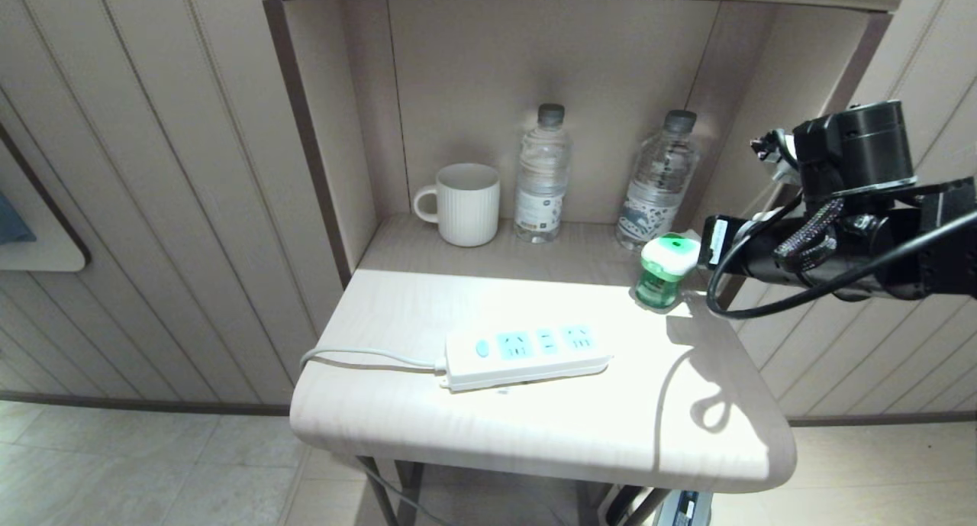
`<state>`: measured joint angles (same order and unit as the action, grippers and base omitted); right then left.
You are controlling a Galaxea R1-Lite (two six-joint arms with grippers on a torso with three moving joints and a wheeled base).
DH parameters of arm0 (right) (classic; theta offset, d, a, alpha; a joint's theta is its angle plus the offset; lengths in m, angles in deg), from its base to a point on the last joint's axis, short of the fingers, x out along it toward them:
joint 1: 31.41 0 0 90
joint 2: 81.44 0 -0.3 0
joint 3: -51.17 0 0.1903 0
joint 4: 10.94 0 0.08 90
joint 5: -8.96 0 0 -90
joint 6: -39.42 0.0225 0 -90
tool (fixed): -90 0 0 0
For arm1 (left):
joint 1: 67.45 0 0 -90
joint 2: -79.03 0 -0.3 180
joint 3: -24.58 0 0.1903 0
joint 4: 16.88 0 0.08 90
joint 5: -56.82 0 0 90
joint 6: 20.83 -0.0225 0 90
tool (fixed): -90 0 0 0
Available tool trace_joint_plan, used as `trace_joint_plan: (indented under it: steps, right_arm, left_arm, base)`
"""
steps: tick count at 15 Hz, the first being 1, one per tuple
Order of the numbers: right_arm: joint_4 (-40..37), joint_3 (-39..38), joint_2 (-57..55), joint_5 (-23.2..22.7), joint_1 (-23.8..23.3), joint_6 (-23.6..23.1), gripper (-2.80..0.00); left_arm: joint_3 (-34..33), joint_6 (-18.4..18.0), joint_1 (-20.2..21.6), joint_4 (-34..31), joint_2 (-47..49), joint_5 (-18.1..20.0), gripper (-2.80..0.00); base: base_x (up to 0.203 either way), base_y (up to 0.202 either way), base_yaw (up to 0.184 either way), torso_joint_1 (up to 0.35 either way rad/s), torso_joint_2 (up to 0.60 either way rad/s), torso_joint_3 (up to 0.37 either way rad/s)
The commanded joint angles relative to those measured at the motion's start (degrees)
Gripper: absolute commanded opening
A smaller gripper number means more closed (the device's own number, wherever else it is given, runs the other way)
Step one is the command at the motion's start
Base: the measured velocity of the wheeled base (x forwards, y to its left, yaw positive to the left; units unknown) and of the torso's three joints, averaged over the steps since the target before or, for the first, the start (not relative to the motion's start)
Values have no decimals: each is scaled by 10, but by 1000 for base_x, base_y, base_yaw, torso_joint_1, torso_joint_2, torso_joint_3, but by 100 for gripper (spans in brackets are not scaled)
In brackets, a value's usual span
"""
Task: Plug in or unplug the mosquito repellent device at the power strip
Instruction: Pick up the mosquito repellent liquid
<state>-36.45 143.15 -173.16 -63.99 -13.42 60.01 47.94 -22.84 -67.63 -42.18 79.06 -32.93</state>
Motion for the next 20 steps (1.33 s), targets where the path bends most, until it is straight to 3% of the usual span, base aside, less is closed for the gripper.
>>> trace_joint_plan:
  steps: [1,20]
  right_arm:
    - [12,0,-14,3,1,1,-280]
    - [17,52,-64,13,-1,7,-280]
  left_arm:
    - [0,0,0,0,0,0,-280]
    - [0,0,0,0,0,0,-280]
  base:
    - [0,0,0,0,0,0]
    - [0,0,0,0,0,0]
